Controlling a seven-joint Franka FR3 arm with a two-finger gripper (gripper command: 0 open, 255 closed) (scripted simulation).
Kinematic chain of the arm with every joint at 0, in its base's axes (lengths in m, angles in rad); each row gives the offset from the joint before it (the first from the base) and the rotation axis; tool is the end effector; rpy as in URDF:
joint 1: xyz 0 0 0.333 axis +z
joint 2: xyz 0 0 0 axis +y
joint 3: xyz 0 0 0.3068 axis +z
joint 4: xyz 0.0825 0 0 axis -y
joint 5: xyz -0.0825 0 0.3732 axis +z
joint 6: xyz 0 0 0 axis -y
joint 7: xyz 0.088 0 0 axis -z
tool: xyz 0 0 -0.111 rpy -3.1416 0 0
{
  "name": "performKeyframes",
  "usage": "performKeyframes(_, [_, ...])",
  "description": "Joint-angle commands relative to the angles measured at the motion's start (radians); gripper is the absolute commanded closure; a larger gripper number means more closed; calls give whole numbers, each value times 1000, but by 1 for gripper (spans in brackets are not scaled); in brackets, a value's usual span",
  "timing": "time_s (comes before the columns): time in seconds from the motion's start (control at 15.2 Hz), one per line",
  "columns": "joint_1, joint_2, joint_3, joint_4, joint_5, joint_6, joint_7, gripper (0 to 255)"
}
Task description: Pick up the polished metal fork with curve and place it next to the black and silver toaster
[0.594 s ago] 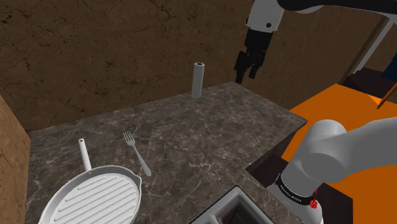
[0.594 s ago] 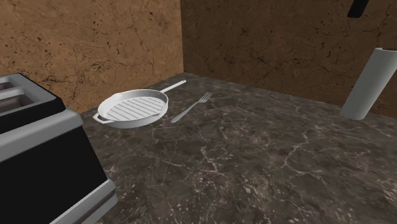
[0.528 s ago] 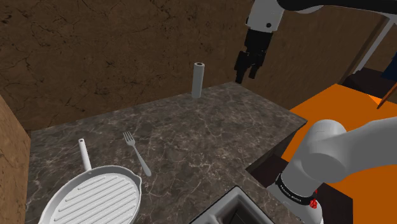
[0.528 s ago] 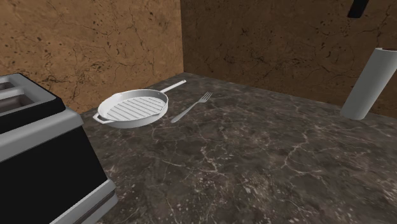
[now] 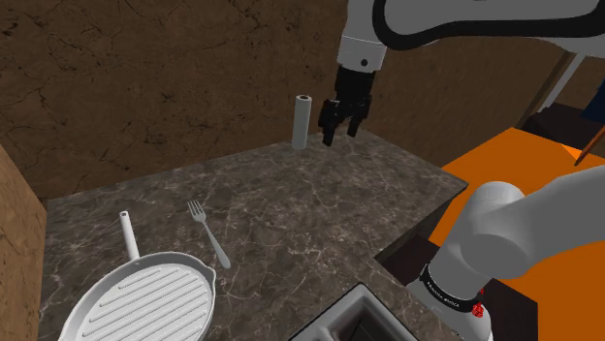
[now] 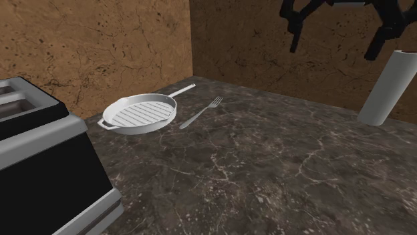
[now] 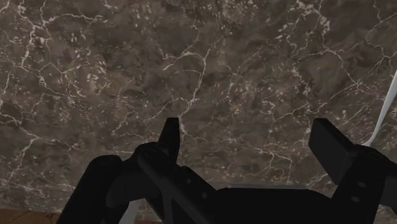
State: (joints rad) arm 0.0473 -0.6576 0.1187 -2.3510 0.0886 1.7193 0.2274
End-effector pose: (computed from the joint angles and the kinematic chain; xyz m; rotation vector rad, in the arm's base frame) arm 0.3430 0.0735 0.5518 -3.1185 0.1518 -0.0307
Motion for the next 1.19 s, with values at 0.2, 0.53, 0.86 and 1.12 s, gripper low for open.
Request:
performKeyframes(0.2, [15, 126, 86, 6, 29, 134, 100, 0])
performKeyframes(0.53, [21, 279, 166, 53, 26, 253, 204, 0])
performKeyframes(0.86, [23, 454, 239, 134, -16, 353, 320, 0])
performKeyframes(1.12, [31, 607, 284, 224, -83, 412, 425, 0])
